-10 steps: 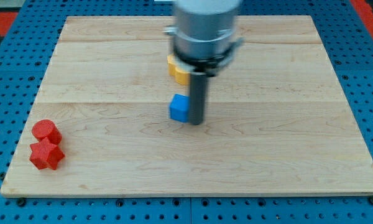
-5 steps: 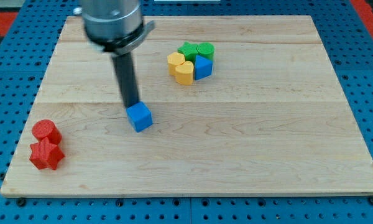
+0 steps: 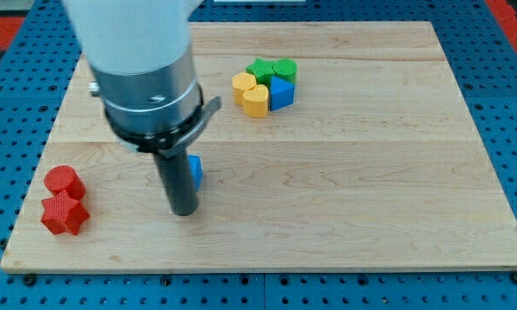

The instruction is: Push the blue cube closer to red star

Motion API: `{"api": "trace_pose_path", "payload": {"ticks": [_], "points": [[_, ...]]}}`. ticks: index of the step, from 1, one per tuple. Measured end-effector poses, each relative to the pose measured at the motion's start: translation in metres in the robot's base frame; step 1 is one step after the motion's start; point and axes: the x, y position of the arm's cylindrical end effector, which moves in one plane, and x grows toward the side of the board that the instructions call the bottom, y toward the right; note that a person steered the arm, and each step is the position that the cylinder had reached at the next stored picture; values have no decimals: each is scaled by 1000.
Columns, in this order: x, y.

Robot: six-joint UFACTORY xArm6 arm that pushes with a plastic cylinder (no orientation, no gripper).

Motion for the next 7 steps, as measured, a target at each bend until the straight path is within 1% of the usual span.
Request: {"api": "trace_pose_path", "payload": {"ticks": [1,2,3,4,5,6,7], "points": [[-12,49],[-50,79],[-67,21],[-52,-56],[-62,-61],[-67,-33],[-45,-41]]}}
